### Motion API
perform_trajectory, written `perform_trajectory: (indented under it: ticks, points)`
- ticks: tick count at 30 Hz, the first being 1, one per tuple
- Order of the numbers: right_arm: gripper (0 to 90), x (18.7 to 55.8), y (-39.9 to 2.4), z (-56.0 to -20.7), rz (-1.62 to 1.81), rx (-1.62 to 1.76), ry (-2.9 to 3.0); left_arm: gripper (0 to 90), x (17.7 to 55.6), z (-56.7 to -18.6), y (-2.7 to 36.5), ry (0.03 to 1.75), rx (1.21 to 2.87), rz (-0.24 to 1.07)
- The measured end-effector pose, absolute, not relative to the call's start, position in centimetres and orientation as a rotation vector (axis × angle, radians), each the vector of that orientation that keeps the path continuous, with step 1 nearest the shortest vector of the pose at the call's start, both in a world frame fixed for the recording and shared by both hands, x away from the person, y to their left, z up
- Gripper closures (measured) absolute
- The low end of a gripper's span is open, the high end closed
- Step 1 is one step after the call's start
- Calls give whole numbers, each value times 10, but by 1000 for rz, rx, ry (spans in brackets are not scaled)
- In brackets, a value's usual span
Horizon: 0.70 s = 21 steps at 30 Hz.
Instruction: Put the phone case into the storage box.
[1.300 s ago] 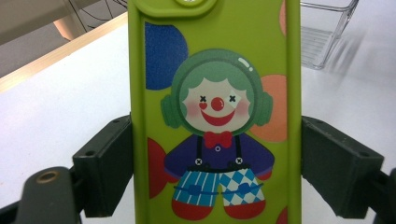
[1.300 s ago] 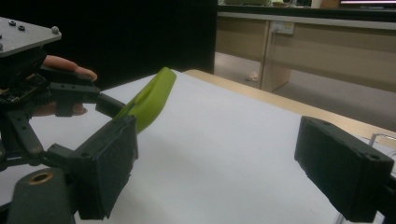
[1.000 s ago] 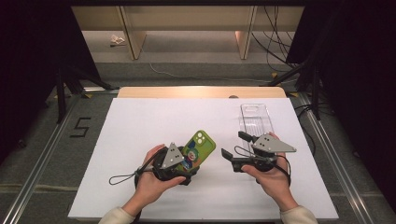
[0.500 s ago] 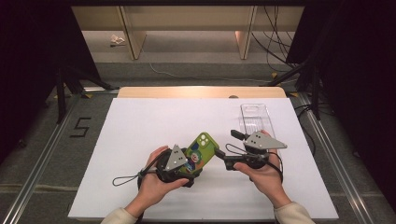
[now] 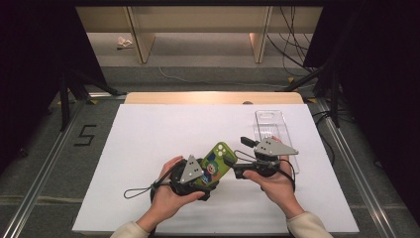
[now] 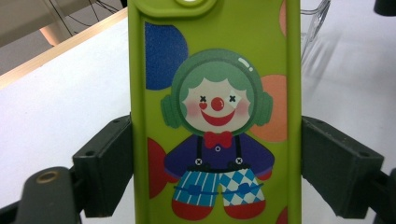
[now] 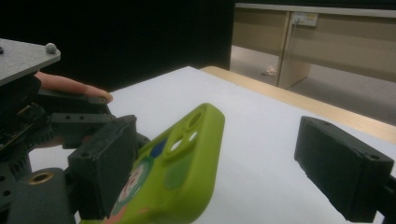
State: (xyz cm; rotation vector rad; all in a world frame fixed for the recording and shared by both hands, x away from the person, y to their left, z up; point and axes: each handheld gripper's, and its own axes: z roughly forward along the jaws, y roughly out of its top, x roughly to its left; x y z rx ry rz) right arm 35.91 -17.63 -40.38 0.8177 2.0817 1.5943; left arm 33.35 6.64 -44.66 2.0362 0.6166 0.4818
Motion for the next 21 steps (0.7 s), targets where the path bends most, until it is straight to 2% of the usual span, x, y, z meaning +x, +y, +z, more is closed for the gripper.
perform_trajectory:
  ticks: [21]
  points:
    - [166,370,-161,-411,1585,862,2134,162,330,-450,57,597,2044,490]
